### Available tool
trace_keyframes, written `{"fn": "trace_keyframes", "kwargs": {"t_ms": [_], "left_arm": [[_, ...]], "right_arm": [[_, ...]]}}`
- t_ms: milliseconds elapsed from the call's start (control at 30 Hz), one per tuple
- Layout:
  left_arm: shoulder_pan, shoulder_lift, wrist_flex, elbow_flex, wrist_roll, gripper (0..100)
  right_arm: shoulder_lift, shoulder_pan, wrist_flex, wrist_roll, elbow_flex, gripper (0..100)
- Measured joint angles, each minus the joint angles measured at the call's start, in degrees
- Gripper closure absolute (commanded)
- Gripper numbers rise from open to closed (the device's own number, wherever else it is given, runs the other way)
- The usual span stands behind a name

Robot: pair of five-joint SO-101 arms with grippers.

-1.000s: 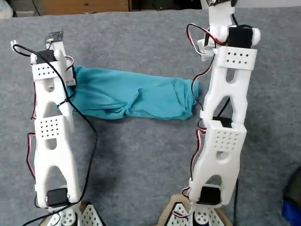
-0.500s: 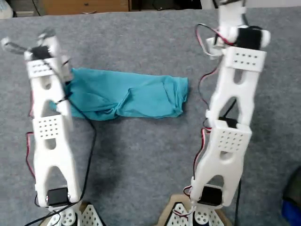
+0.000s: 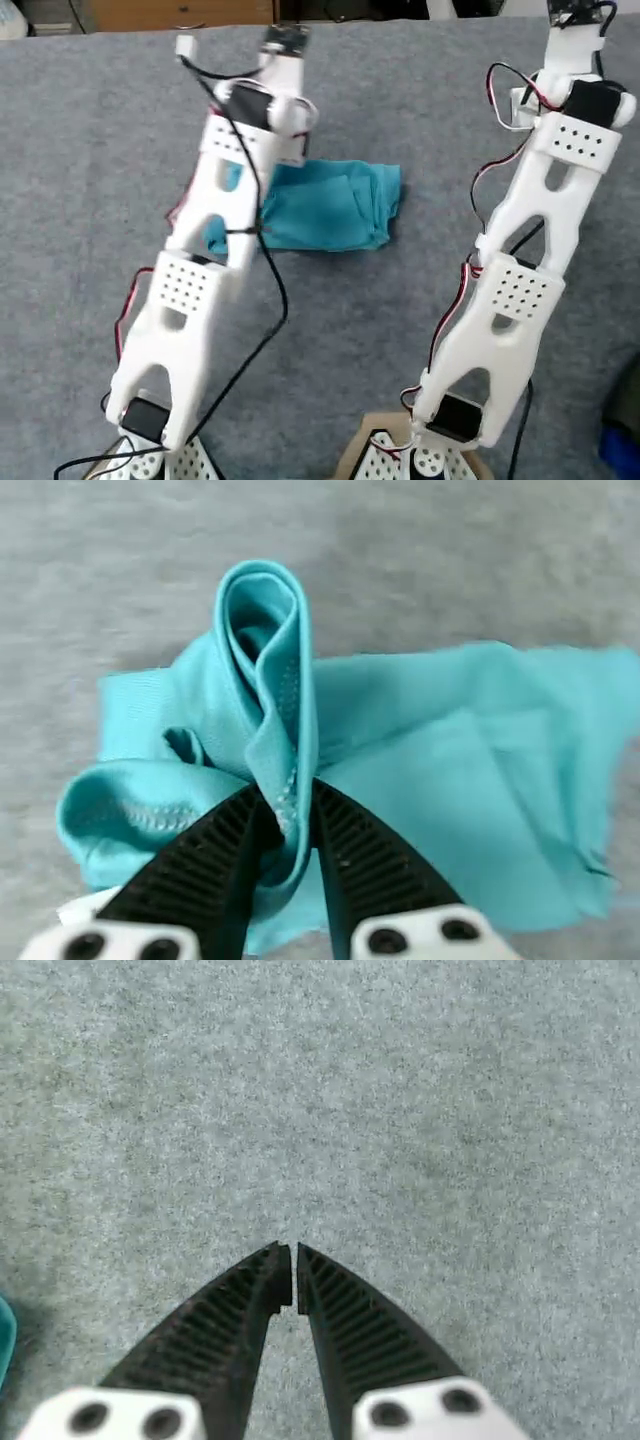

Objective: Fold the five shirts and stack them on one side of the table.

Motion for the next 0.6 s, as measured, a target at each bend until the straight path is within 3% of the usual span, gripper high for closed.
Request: {"fn": "trace_keyframes", "kwargs": {"t_ms": [600], "left_arm": [[12.0, -2.5, -8.8, 0.1, 5.5, 98]], "right_arm": [[0.2, 0.0, 0.0, 0.0, 0.0, 96.9]]}}
